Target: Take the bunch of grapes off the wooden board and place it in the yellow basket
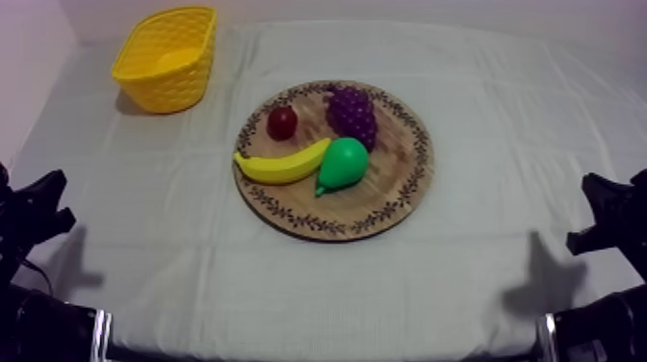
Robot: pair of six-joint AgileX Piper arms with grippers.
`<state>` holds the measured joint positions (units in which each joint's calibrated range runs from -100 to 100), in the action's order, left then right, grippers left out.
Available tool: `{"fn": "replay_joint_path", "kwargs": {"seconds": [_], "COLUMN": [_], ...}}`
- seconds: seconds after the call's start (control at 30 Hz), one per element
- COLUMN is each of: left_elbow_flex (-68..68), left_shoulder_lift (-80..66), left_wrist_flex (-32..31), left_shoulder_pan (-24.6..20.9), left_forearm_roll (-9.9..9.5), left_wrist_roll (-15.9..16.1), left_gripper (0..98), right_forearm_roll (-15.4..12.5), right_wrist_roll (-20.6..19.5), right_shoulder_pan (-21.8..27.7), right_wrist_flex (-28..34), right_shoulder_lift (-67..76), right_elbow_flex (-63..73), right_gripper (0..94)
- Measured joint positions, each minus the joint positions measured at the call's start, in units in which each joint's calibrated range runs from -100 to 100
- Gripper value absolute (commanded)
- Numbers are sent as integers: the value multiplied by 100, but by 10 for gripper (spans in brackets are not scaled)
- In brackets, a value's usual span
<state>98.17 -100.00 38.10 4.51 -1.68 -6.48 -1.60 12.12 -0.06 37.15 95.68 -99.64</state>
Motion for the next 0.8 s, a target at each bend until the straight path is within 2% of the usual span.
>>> {"fn": "replay_joint_path", "kwargs": {"seconds": [0.17,0.33,0.43,0.8], "left_elbow_flex": [90,87,87,87], "left_shoulder_lift": [0,0,0,0], "left_wrist_flex": [-268,-257,-246,-246], "left_shoulder_pan": [-173,-185,-185,-185], "left_forearm_roll": [-20,-20,-20,-20], "left_wrist_roll": [177,677,829,831], "left_gripper": [0,0,0,0], "right_forearm_roll": [0,0,0,0], "right_wrist_roll": [0,0,0,0], "right_shoulder_pan": [0,0,0,0], "right_wrist_flex": [0,0,0,0], "right_shoulder_lift": [0,0,0,0], "right_elbow_flex": [0,0,0,0], "right_gripper": [5,5,5,5]}}
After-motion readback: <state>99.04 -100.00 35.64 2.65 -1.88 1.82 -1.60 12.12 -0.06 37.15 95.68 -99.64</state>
